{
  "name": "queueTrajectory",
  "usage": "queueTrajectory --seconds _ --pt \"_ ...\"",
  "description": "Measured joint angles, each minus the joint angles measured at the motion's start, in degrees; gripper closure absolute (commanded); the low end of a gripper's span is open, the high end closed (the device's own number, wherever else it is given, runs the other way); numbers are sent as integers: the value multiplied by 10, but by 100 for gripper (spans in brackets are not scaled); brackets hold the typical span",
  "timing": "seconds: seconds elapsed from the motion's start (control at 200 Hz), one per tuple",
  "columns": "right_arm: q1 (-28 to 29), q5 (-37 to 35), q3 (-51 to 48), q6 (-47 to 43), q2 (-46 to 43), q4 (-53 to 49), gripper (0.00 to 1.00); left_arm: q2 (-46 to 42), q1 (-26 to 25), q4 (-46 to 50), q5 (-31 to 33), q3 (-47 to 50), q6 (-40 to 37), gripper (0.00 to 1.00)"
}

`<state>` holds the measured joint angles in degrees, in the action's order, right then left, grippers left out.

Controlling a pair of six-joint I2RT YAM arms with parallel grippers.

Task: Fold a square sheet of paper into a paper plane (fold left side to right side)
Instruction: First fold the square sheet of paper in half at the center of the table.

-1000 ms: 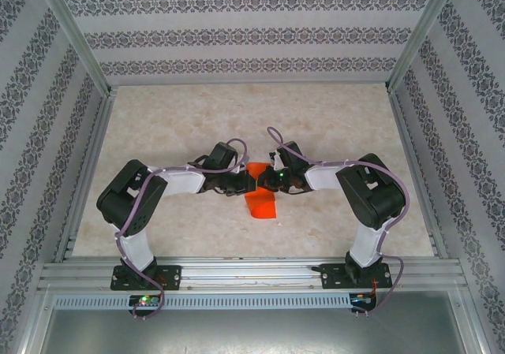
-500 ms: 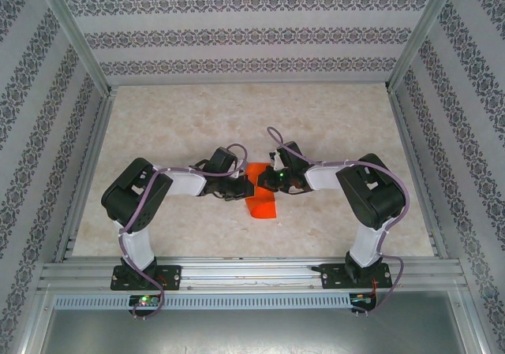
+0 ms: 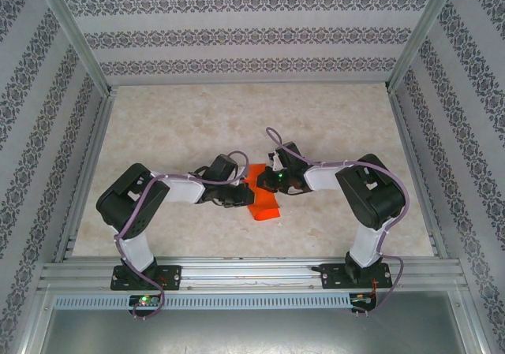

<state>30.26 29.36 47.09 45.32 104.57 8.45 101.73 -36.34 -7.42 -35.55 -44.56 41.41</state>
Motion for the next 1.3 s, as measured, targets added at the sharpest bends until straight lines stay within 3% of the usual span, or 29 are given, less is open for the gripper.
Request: queueTrajectory --seconds 0.295,0.694,1.304 --pt "0 -2 -3 0 -1 3 100 -31 -8 -21 0 44 15 88" --pt "0 -4 -11 13 -4 17 100 -96 -4 47 0 24 22 88" --pt "0 -6 -11 13 -4 17 100 3 -12 -2 -24 -4 41 89"
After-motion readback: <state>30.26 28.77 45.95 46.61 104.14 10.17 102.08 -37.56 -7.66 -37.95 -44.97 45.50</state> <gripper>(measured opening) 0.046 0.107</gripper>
